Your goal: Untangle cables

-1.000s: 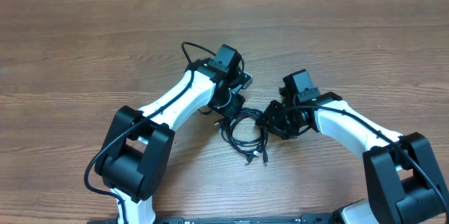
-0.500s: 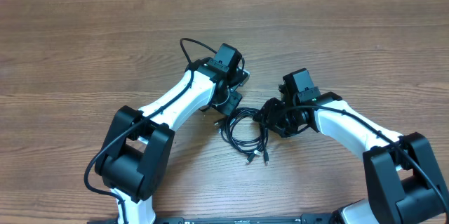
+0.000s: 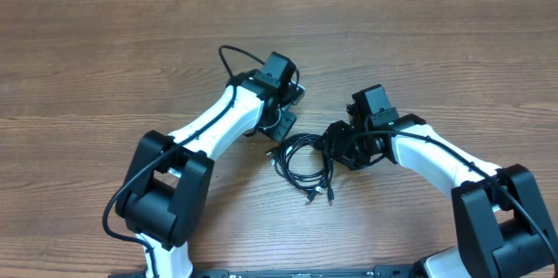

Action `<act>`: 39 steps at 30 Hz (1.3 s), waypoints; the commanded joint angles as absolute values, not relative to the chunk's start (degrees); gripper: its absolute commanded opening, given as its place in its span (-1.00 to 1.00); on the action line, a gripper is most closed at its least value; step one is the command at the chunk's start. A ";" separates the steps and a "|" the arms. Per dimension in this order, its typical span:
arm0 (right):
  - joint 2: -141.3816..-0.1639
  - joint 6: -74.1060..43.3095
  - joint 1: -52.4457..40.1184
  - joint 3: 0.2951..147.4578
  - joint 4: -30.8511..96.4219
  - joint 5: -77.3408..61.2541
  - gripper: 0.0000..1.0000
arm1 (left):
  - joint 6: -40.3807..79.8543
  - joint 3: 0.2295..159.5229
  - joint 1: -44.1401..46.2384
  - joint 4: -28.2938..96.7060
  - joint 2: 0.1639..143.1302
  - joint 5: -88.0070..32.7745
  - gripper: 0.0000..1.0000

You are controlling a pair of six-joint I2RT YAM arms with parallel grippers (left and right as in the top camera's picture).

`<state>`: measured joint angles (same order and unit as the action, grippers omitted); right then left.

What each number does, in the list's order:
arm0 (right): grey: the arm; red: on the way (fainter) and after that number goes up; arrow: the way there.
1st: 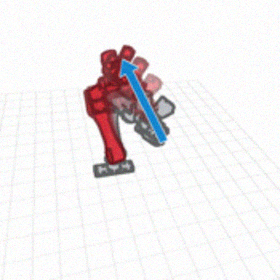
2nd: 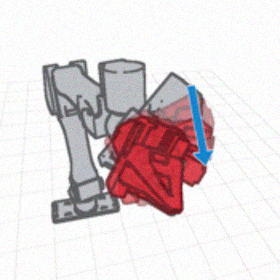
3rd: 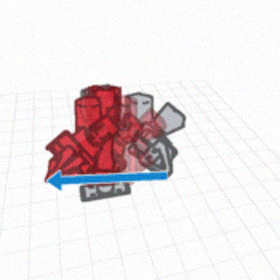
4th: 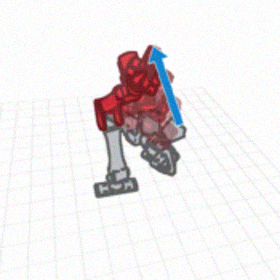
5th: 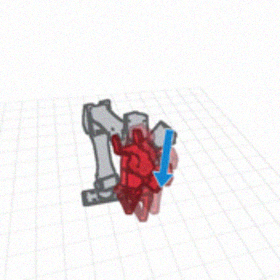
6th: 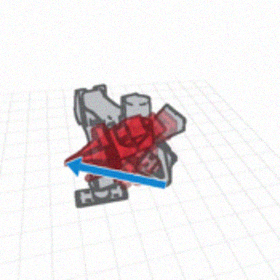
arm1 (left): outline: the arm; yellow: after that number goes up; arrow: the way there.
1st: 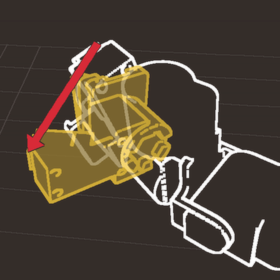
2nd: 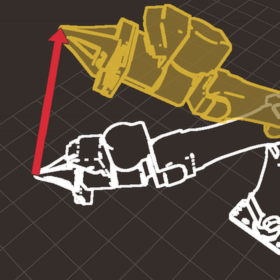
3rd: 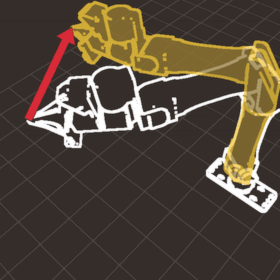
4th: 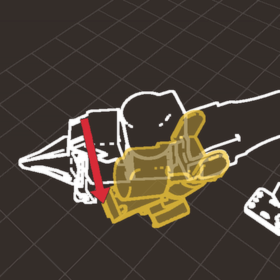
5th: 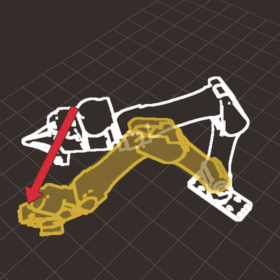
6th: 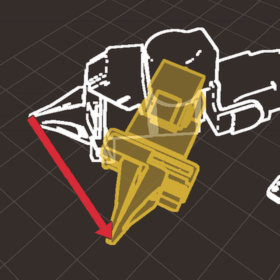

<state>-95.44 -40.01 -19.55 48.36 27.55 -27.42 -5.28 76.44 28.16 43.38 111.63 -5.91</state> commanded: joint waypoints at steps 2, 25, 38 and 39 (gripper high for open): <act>-95.79 -35.90 -16.73 50.09 27.31 -36.53 0.06 | -14.90 77.30 24.80 45.47 112.20 -21.30 -0.59; -95.81 -46.33 -19.70 50.70 24.82 -33.43 -0.17 | -22.33 77.08 23.40 48.95 112.20 -28.23 -0.32; -95.81 -53.45 -21.65 50.70 24.40 -31.05 -0.27 | -22.74 76.36 23.83 48.12 112.22 -27.88 -0.35; -95.81 -54.11 -21.85 50.70 24.45 -30.59 -0.28 | -22.76 76.03 23.81 47.75 112.22 -27.90 -0.31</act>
